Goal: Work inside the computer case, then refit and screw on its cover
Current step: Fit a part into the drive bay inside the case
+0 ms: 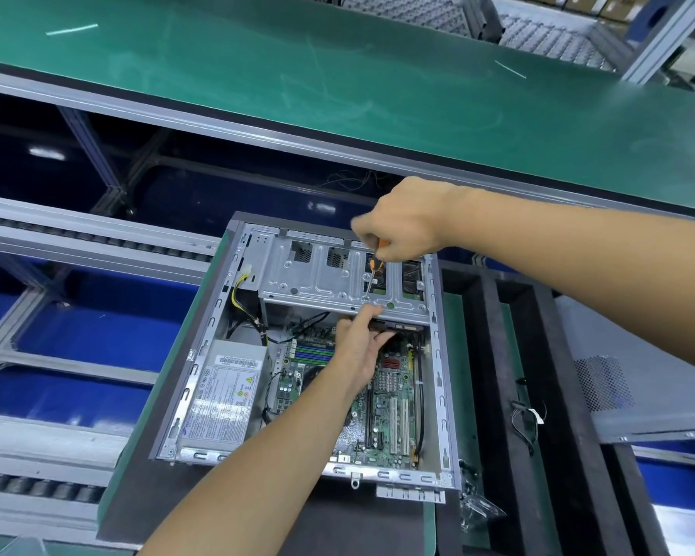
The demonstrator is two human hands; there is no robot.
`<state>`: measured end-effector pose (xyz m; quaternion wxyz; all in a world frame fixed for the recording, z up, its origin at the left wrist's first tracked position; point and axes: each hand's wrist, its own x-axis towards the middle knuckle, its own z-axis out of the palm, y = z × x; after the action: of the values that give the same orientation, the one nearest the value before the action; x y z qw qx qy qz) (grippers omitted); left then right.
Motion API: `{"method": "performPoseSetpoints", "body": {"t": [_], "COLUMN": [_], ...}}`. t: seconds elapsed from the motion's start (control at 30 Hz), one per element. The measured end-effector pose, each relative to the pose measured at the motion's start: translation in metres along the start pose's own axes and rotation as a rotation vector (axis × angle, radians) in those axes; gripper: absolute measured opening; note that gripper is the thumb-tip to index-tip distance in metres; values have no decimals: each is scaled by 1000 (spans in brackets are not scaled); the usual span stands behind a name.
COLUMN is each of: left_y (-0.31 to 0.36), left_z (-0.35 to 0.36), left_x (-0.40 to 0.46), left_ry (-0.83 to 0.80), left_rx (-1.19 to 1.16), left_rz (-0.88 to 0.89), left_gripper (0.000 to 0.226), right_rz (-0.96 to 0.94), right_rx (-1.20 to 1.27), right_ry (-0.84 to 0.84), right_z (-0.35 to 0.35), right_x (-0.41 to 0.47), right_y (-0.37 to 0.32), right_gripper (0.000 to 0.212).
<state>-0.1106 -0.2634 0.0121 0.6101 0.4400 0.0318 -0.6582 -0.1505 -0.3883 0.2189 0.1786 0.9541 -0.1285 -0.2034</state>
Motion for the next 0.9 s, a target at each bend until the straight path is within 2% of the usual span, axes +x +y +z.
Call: {"method": "performPoseSetpoints", "body": {"t": [0.1,0.17,0.23,0.33,0.4,0.47,0.57,0.63,0.77,0.9], "left_y": [0,0,-1,-1,-1,-1,-3,-3,-5,-6], "left_z": [0,0,-1,0,-1,-1,-2,-3,-4,-5], "left_x": [1,1,2,3,4,5,6,7,10,12], "left_ry": [2,1,2,5,5,2,-4,-8,-13,-2], "left_rx": [0,-4,-8,-2,-1,3,-4,-9,-23,-10], "left_rz": [-3,-5,-3,1,-3,-8,-13,-6,6,10], "left_gripper": [37,37,37,34,34,35,35,35,36,36], "right_rz": [-93,-117,-39,100,128,75,-164,-219,-11,111], "right_rx": [-42,-28,32,48,-15,-3,-46,-52,216,306], "right_ry": [7,14,-1,-74,-92,-85,-65,-44,-18,-38], "right_z": [-4,-8,-10,-12,-13,-14,-18,-16,-7,-9], "right_x": [1,1,4,8,9,7,3,2,4,10], "right_y": [2,1,-1,-7,-10,-10,-5,-5,-11,-26], "right_gripper": [26,17,13,32,34,25,34,21,6,21]}}
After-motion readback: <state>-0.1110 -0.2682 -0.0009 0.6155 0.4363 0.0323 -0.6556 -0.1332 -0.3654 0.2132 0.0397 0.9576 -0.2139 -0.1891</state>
